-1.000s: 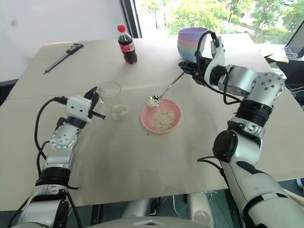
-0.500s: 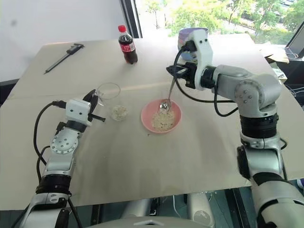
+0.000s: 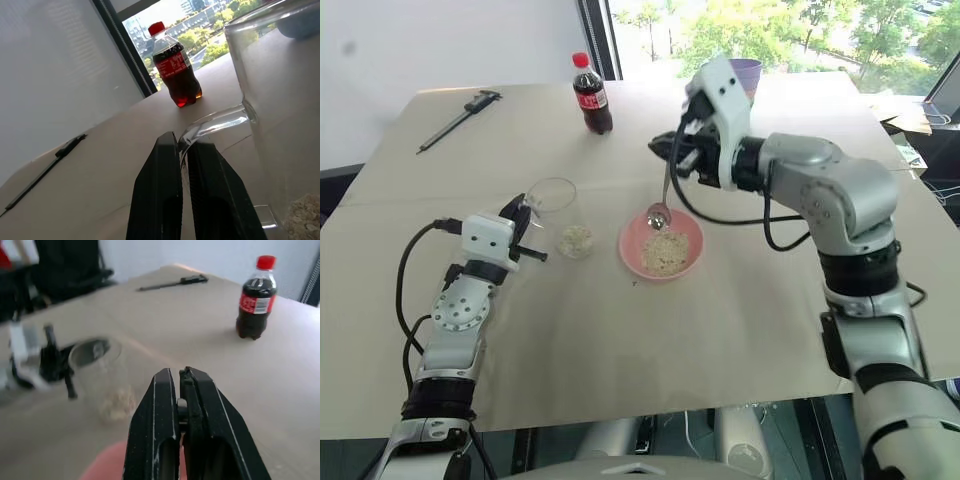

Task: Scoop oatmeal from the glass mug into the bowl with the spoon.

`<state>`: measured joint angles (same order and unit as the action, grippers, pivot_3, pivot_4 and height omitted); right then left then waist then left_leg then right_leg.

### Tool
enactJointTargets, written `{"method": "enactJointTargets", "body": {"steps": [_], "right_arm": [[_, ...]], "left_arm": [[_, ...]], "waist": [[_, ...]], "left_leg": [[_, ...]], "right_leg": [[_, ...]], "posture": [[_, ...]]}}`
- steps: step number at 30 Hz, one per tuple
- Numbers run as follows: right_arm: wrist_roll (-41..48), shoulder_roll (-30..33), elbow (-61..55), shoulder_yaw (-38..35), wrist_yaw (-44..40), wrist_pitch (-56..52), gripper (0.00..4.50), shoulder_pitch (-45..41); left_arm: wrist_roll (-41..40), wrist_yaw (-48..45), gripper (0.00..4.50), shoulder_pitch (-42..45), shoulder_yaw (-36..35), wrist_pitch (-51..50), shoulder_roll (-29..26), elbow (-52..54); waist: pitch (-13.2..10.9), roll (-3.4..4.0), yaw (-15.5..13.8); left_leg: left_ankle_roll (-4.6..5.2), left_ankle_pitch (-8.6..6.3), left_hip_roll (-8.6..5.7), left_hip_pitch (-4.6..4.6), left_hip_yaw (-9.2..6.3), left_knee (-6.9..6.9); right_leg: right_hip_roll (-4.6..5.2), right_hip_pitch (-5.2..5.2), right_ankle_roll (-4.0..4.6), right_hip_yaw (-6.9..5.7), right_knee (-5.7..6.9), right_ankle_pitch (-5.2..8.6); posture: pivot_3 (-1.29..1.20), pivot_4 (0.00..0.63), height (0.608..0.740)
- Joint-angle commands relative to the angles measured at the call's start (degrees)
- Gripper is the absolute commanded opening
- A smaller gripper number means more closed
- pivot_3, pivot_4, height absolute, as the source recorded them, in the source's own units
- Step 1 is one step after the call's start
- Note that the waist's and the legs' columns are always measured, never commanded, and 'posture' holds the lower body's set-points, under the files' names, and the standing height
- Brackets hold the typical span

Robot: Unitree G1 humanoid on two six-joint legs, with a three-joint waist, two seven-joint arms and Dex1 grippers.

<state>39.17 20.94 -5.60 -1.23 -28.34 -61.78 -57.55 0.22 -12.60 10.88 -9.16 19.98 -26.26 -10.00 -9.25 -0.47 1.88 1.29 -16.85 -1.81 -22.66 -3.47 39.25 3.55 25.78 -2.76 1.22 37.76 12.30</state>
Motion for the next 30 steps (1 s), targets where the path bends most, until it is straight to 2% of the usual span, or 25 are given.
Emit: {"method": "enactJointTargets", "body": {"steps": [1, 4, 7, 13, 20, 25, 26, 29, 30], "right_arm": [[9.1, -8.6, 4.7, -13.1, 10.8, -5.6, 0.00, -8.9], [12.2, -14.7, 8.0, -18.0, 16.9, -7.4, 0.00, -12.7], [13.6, -18.9, 10.4, -18.9, 19.9, -7.3, 0.00, -14.3], [7.7, -22.1, 14.6, -11.8, 19.0, -2.3, 0.00, -11.4], [0.4, -23.7, 17.7, -2.4, 13.2, 4.9, 0.00, -9.1], [-2.5, -26.3, 20.5, 0.7, 10.4, 8.5, 0.00, -9.0], [-2.8, -26.7, 20.8, 0.7, 10.2, 9.0, 0.75, -9.1], [-3.3, -27.6, 21.0, -0.1, 9.6, 10.9, 2.01, -9.5], [-3.3, -27.7, 20.9, -0.5, 9.4, 11.7, 2.69, -9.7]], "left_arm": [[-0.1, 0.3, 0.06, -0.8, -0.3, -0.9, 0.6, 2.6], [0.1, 0.5, 0.06, -0.8, 0.0, -1.3, 1.2, 3.0], [0.5, 0.7, 0.06, -0.8, 0.2, -1.6, 1.7, 3.5], [0.7, 1.3, 0.06, -1.3, 0.0, -2.1, 2.6, 4.6], [1.1, 2.3, 0.06, -3.2, -0.1, -2.7, 3.7, 6.9], [1.2, 2.9, 0.06, -3.5, 0.0, -2.9, 4.2, 7.1], [1.2, 3.0, 0.00, -3.5, 0.1, -2.8, 4.4, 7.0], [1.2, 3.2, 0.00, -3.8, 0.0, -2.6, 4.4, 6.6], [1.0, 3.2, 0.00, -3.9, -0.2, -2.7, 4.5, 6.4]], "waist": [[0.0, 0.01, 0.1], [0.0, 0.01, 0.2], [0.0, 0.00, 0.1], [0.0, 0.00, 0.3], [0.0, 0.00, 0.5], [0.0, 0.00, 0.5], [0.0, 0.00, 0.5], [0.0, 0.00, 0.5], [0.0, 0.00, 0.5]], "left_leg": [[0.00, 0.00, 0.00, 0.00, 0.01, -0.01], [-0.01, 0.00, 0.01, 0.00, -0.02, -0.06], [-0.01, 0.00, -0.04, -0.01, -0.02, -0.05], [0.00, 0.00, -0.09, -0.04, -0.05, -0.04], [-0.01, 0.01, -0.09, -0.03, -0.04, -0.03], [-0.01, 0.01, -0.09, -0.01, -0.05, -0.03], [-0.01, 0.01, -0.09, -0.01, -0.06, -0.03], [-0.01, 0.01, -0.09, -0.01, -0.05, -0.03], [-0.01, 0.01, -0.09, -0.01, -0.06, -0.03]], "right_leg": [[-0.01, 0.02, 0.00, 0.02, 0.02, 0.00], [-0.02, 0.04, 0.01, -0.01, 0.03, 0.00], [0.02, 0.01, 0.01, -0.03, 0.00, 0.00], [0.03, 0.01, 0.00, -0.09, 0.03, 0.00], [0.00, 0.03, 0.00, -0.09, 0.06, 0.00], [-0.04, 0.02, 0.00, -0.10, 0.07, 0.00], [-0.05, 0.02, 0.00, -0.10, 0.07, 0.01], [-0.06, 0.02, 0.00, -0.10, 0.06, 0.00], [-0.05, 0.02, 0.00, -0.10, 0.05, 0.00]], "posture": [[0.00, 0.150, 0.740], [0.00, 0.150, 0.740], [0.00, 0.150, 0.740], [0.00, 0.150, 0.740], [0.00, 0.150, 0.740], [0.00, 0.150, 0.740], [0.00, 0.150, 0.740], [0.00, 0.150, 0.740], [0.00, 0.150, 0.740]]}}
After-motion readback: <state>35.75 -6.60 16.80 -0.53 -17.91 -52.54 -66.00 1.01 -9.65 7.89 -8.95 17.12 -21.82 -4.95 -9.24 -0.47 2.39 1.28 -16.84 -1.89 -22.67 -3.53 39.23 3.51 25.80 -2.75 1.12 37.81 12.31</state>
